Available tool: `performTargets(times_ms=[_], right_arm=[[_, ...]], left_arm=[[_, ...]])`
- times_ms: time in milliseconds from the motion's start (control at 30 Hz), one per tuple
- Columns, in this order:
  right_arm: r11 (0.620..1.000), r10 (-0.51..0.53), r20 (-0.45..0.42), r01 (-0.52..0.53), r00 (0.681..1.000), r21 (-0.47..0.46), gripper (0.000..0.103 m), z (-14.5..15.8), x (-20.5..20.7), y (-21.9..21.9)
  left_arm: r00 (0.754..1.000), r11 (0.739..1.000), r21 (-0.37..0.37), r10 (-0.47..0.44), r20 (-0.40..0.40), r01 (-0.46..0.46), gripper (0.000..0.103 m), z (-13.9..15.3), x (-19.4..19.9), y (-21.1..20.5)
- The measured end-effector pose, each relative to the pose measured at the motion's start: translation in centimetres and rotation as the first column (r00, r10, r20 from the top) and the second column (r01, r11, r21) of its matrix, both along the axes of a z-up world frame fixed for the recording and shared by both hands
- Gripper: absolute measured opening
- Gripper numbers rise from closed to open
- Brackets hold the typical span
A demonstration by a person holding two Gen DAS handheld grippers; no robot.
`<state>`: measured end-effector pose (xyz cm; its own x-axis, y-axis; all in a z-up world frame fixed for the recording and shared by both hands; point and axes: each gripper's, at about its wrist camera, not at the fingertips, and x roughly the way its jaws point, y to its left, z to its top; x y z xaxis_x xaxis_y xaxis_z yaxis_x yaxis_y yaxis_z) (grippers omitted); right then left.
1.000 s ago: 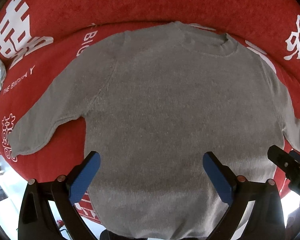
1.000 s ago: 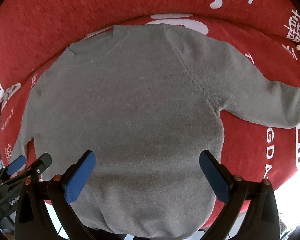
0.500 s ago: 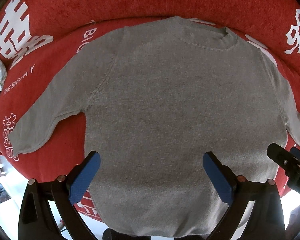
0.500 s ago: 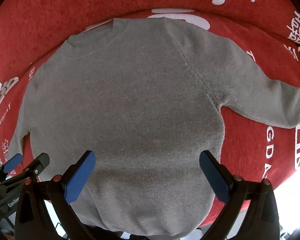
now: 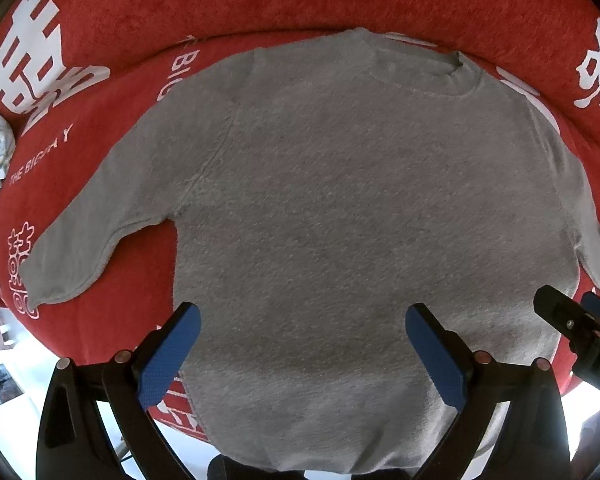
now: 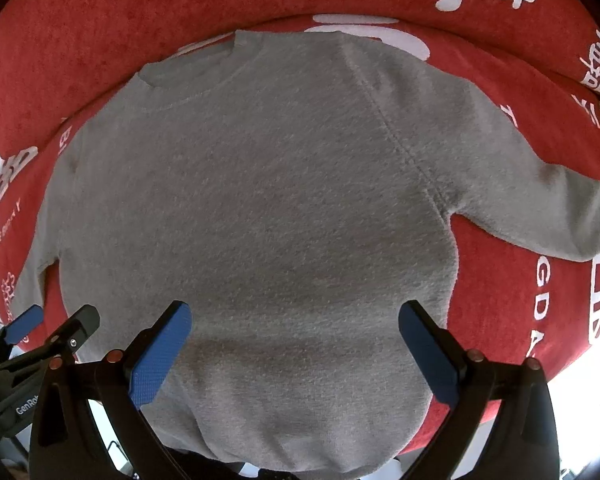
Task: Fold small clothes
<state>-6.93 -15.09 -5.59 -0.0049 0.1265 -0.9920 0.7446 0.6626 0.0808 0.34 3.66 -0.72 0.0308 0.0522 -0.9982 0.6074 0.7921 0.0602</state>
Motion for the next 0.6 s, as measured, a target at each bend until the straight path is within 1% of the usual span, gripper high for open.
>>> performTargets(times_ms=[600], right_arm=[[1.000,0.008,-0.010,-0.008,1.000,-0.005,0.103,-0.53,0.60,1.01]], left_arm=[[1.000,1.000,-0.002,-0.002,-0.005,0.002,0.103,-0.17,-0.28,0.40]])
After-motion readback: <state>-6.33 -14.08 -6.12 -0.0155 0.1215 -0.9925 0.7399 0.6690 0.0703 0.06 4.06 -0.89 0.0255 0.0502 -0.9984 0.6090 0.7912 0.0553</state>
